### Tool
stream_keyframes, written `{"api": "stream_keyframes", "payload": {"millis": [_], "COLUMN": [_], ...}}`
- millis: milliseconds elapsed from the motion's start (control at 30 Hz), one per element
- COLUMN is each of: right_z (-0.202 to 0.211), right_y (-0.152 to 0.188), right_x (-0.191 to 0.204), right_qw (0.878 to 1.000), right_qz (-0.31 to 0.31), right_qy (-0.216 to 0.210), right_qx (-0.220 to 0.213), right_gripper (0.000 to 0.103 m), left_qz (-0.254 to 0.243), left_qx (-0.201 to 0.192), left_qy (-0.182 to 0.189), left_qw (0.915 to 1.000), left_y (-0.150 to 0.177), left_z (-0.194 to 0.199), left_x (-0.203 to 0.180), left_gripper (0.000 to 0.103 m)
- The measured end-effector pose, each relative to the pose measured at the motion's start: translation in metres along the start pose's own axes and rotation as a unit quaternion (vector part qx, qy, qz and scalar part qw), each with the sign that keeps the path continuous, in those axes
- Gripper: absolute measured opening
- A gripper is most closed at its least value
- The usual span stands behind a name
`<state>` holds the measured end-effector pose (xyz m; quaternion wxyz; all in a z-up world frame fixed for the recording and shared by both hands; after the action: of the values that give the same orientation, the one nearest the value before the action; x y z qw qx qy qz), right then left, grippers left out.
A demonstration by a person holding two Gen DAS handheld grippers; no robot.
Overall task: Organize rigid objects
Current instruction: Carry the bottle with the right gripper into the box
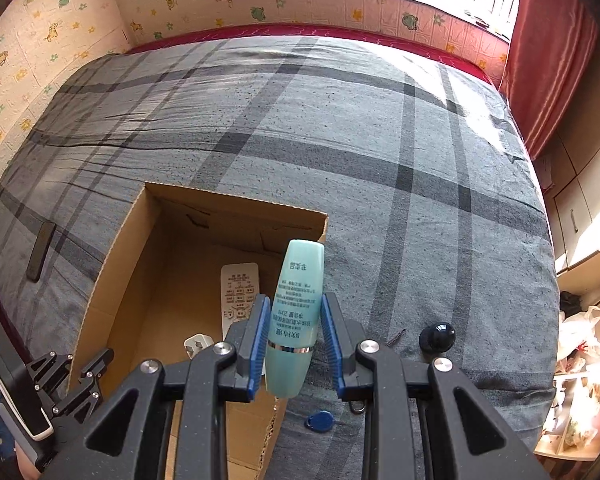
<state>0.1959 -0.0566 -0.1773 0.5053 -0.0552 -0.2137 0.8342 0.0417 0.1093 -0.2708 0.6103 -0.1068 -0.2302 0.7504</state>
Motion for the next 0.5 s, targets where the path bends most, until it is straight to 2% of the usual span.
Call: {"api": "stream_keyframes", "payload": {"millis": [300, 500], "right_z": [-0.034, -0.064], "right_y": [-0.009, -0.008], "right_x": [0.040, 0.054], "right_qw": [0.999, 0.997], "right_qz": [0.042, 0.052], "right_qy": [-0.018, -0.030], "right_qx": [0.022, 0.043], "right_gripper": [0.027, 0.027], "left_qz": [0.000, 0.001], "left_qx": [0.000, 0.001], "left_qy": [0.000, 0.001], "left_qw": [1.0000, 1.0000], "left_y": [0.000, 0.000], "left_z": [0.000, 0.000], "left_x": [0.001, 0.001], "left_gripper": [0.012, 0.012]}}
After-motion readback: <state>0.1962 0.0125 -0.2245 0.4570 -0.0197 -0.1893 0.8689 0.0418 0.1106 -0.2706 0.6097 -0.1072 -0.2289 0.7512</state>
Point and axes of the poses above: each gripper's, at about its wrist camera, not at the fingertips, and z roughly against the way its jaws point, x to its left, y to its underside, the point moved 3 cm from there along -z, roughly the way its jaws point, and after that the axes turned 6 degrees about -y, right-handed, at the moved point
